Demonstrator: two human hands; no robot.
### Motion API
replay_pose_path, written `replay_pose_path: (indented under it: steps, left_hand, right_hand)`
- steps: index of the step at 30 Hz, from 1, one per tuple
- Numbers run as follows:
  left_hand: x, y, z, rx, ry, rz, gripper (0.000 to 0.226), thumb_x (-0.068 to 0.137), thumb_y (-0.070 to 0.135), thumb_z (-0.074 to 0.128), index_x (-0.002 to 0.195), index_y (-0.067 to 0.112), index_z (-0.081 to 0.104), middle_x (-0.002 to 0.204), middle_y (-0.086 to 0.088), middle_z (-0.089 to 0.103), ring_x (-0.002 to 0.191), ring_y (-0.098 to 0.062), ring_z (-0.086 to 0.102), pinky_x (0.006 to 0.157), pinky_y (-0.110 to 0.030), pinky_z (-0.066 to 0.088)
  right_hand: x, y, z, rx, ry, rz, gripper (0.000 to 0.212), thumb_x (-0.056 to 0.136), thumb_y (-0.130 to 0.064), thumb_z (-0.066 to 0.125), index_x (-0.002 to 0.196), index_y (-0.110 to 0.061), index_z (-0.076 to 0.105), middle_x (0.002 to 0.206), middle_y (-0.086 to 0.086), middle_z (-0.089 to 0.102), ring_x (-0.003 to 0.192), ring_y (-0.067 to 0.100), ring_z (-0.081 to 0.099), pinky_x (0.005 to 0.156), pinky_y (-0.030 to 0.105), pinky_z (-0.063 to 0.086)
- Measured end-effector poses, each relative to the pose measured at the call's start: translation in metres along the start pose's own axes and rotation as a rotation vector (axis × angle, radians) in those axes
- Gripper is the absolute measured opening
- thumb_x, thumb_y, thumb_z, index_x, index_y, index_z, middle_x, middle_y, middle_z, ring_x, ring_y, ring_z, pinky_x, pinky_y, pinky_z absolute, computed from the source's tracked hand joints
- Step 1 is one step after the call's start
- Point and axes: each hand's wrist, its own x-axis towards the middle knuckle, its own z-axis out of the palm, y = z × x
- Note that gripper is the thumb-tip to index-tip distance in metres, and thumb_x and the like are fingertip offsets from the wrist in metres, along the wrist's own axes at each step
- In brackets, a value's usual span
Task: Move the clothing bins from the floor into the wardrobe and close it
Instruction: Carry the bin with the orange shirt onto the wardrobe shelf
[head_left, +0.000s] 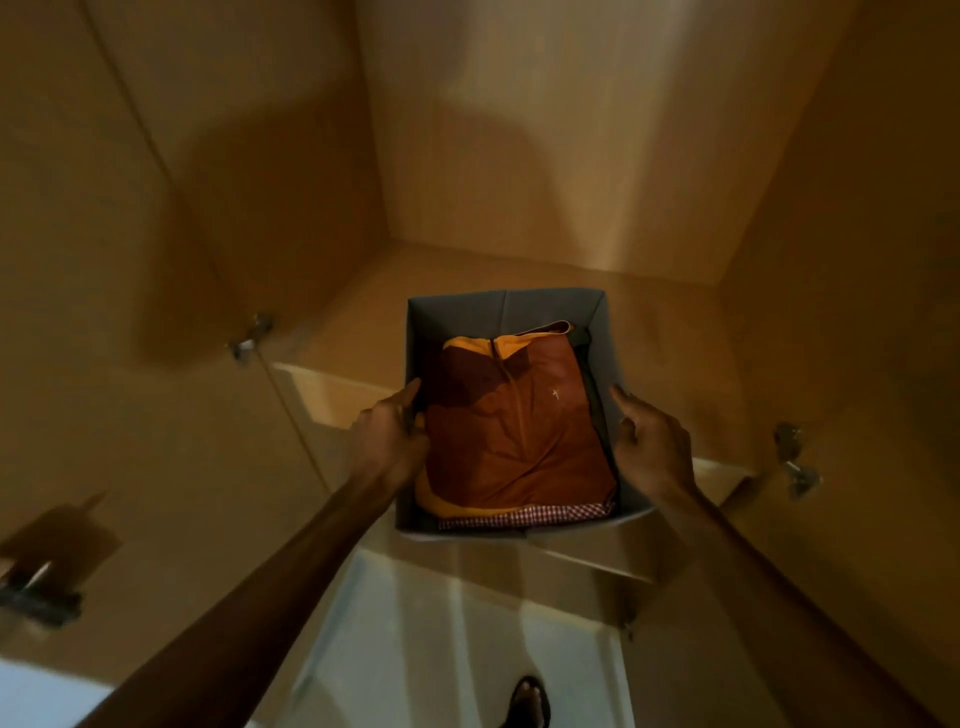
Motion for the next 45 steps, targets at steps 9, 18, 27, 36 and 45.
replay_pose_path:
  steps: [9,18,27,36,45]
  left_hand:
    - [0.131,0.064,0.071,0.05,-0.142,0.268,0.056,0.088,0.004,0.051,0.139,0.028,0.052,0.122,-0.012,0.068,0.1,-0.039,0.064,0.076,-0.04,0.051]
    - [0.225,0.113,0.146,-0.141,-0.749,0.288,0.09,0.076,0.037,0.08,0.151,0.021,0.033,0.156,-0.005,0.028,0.144,-0.026,0.029,0.114,-0.038,0.032]
    - [0.231,0.103,0.174,0.118,-0.609,0.668,0.128,0.045,0.093,0.054,0.15,0.023,0.033,0.162,-0.013,-0.013,0.147,-0.024,-0.003,0.118,-0.045,0.023]
    - [0.205,0.121,0.209,0.297,-0.169,0.688,0.087,0.074,0.029,0.078,0.146,0.003,0.036,0.157,-0.031,0.012,0.142,-0.052,0.018,0.107,-0.06,0.034]
    - [0.191,0.075,0.218,0.459,-0.146,0.906,0.094,0.071,0.017,0.072,0.151,0.006,0.024,0.159,-0.025,0.016,0.146,-0.045,0.013,0.11,-0.058,0.032]
  right_hand:
    - [0.109,0.06,-0.018,-0.022,0.001,0.139,0.049,0.094,-0.001,0.045,0.141,-0.013,0.046,0.126,0.022,0.062,0.101,0.039,0.061,0.074,0.028,0.04]
    - [0.189,0.122,-0.046,0.108,0.097,0.446,0.044,0.092,0.005,0.046,0.136,0.0,0.047,0.11,0.02,0.062,0.098,0.036,0.06,0.087,0.042,0.049]
    - [0.18,0.108,-0.062,0.252,0.042,0.368,0.051,0.085,-0.024,0.071,0.131,-0.011,0.055,0.125,0.002,0.058,0.119,0.021,0.053,0.092,0.034,0.045]
    - [0.168,0.115,-0.088,-0.299,-0.194,0.178,0.049,0.082,-0.012,0.07,0.13,-0.009,0.057,0.135,0.015,0.055,0.123,0.029,0.051,0.1,0.033,0.038]
    - [0.165,0.146,-0.046,-0.596,-0.004,0.16,0.061,0.072,-0.001,0.071,0.131,-0.006,0.056,0.14,0.027,0.048,0.127,0.044,0.049,0.094,0.049,0.049]
